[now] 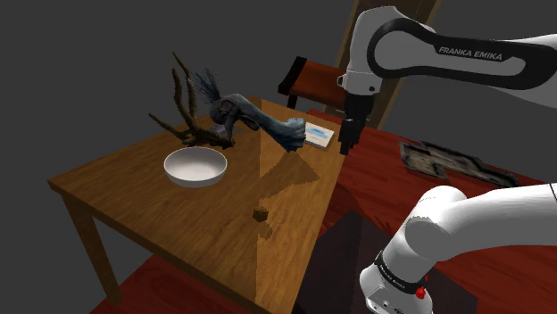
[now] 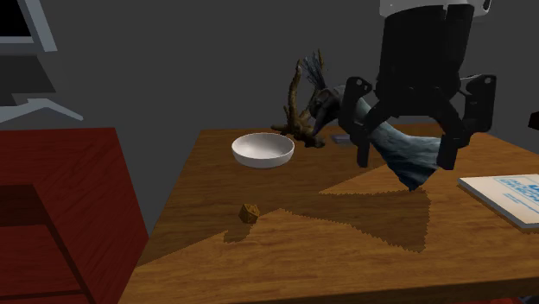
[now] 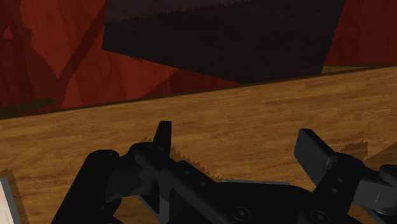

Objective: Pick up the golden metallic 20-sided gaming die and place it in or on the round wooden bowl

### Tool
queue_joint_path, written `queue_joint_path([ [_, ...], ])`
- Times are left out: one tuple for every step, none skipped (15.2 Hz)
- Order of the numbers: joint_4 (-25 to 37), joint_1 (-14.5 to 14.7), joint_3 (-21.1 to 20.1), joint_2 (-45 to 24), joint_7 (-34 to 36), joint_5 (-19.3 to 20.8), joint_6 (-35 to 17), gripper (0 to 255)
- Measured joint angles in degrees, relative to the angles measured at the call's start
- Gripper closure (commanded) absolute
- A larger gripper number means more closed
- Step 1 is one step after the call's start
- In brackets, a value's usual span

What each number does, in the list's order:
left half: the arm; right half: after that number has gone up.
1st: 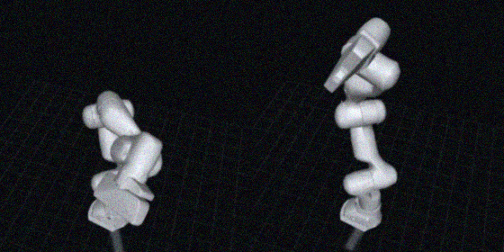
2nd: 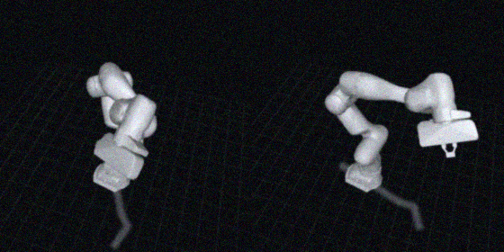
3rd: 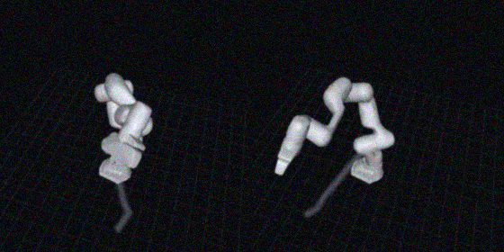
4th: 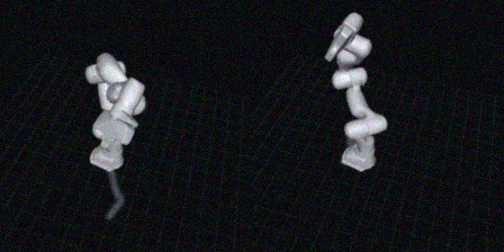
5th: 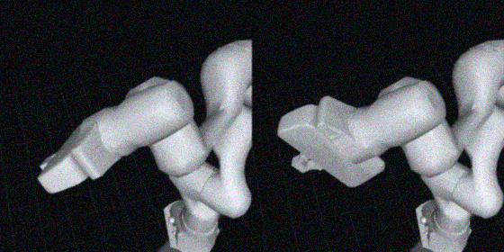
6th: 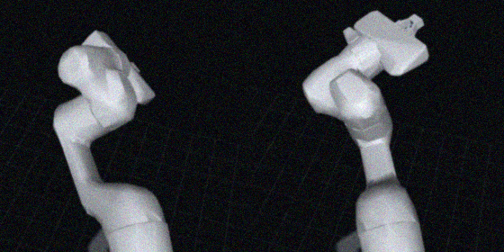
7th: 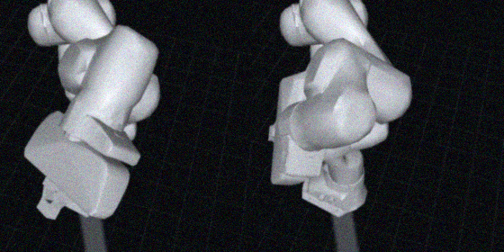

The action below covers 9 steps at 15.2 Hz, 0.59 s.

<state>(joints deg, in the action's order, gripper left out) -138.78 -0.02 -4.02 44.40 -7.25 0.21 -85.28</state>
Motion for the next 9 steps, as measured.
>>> queue_joint_path([
  [0.00,0.00,0.00,0.00,0.00,0.00,0.00,0],
  [-0.47,0.13,-0.47,0.02,0.70,-0.48,-0.63,0],
  [-1.12,0.36,-1.31,-0.23,1.89,-1.30,-1.84,0],
  [-2.49,0.72,-2.33,0.26,3.33,-2.33,-3.11,0],
  [-3.14,0.96,-3.29,-0.13,4.71,-3.25,-4.54,0],
  [-3.82,1.25,-4.31,-0.34,6.13,-4.21,-5.90,0],
  [-4.35,1.59,-5.49,-0.79,7.70,-5.27,-7.35,0],
  [-5.25,1.87,-6.62,-1.40,9.18,-6.26,-9.30,0],
  [-6.01,2.27,-7.94,-1.93,10.83,-7.37,-11.13,0],
])
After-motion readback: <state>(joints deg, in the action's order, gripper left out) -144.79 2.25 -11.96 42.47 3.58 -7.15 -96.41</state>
